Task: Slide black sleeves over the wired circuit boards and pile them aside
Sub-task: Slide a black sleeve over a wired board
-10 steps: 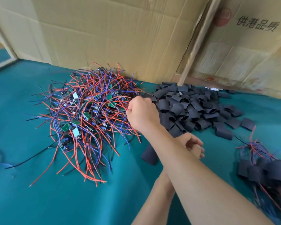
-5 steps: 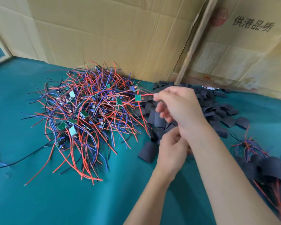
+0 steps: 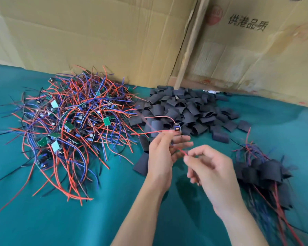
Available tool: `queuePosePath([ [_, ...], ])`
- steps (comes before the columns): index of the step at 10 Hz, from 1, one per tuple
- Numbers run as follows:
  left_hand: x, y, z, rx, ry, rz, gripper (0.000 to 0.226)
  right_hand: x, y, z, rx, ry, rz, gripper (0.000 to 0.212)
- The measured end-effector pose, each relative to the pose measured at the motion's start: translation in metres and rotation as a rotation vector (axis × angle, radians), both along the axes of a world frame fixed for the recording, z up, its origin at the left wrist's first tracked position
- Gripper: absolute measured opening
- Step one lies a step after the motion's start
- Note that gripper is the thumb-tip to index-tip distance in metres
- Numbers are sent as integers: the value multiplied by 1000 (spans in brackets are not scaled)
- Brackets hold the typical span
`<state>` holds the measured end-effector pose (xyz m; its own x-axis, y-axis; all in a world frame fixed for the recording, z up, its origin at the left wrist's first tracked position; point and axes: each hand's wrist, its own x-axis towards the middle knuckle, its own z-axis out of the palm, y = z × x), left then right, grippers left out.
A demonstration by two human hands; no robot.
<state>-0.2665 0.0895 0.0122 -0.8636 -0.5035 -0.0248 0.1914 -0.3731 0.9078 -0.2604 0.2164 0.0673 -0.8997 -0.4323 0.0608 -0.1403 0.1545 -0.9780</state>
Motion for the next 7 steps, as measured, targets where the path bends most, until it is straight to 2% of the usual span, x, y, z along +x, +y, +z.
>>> queuePosePath([
  [1, 4, -1, 5, 75, -25, -24, 25, -1, 3, 2, 184, 50, 114, 20],
  [2, 6, -1, 4, -42, -27, -34, 24, -13, 1, 9, 211, 123, -19, 38],
  [3, 16, 5, 22, -126, -34, -42, 34, -26, -6, 13, 159, 177, -166, 42],
  [4, 21, 10, 33, -198, -21, -59, 39, -32, -15, 9, 213, 272, -174, 28],
  [5, 24, 11, 39, -214, -38, -57, 28, -36, -11, 2, 96, 191, -222, 8],
  [6, 21, 10, 33, -181, -69, -25, 24, -42, 2, 3, -277, -205, -296, 15],
  [7, 19, 12, 31, -121, -64, -5, 34, -50, 18, 6, -503, -504, -278, 14],
])
